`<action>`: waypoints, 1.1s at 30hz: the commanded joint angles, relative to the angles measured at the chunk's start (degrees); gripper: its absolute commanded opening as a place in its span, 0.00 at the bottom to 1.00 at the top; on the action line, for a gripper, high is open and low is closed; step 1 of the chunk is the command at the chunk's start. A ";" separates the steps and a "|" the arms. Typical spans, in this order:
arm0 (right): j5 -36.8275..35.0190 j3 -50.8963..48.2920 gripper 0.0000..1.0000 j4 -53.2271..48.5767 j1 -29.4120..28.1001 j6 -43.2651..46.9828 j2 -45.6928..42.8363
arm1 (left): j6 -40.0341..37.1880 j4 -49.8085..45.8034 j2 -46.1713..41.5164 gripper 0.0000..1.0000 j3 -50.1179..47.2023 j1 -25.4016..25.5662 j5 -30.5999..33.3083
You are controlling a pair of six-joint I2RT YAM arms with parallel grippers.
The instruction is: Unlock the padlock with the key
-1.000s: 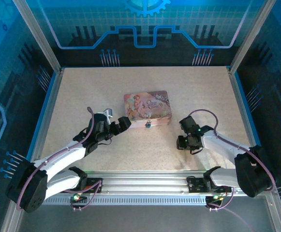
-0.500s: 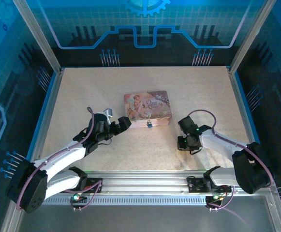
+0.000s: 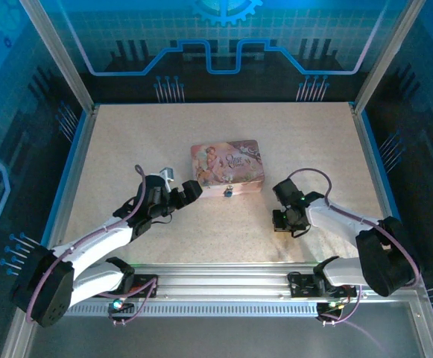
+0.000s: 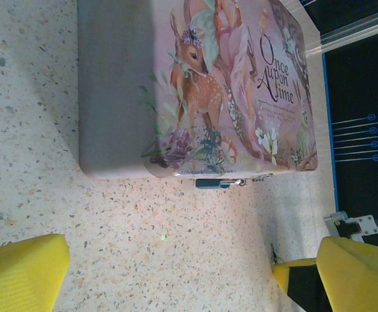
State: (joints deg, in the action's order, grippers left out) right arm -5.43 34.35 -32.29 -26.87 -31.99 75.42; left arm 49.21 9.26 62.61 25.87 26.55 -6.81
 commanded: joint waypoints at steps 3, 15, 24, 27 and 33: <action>0.45 0.11 0.09 -0.27 -0.84 -0.45 -0.38 | -0.61 -0.82 0.48 0.99 1.41 0.54 0.80; -0.38 -0.42 0.00 0.83 -1.23 0.49 -8.10 | -0.59 -1.56 -1.05 0.99 1.94 0.53 0.01; 2.89 0.49 0.00 6.13 -2.20 7.84 -16.13 | 1.21 -1.05 -1.48 0.97 4.31 0.59 -5.01; 5.10 1.23 0.00 9.34 -2.48 10.19 -18.60 | 2.10 -1.09 -1.19 0.96 5.48 0.81 -6.63; 9.32 3.67 0.00 14.71 -4.19 14.40 -19.61 | 10.70 -0.15 0.25 0.95 7.63 1.14 -9.78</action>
State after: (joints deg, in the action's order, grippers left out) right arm 0.47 35.62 -22.61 -29.34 -21.63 56.49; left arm 54.13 8.40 62.22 31.11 27.07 -12.95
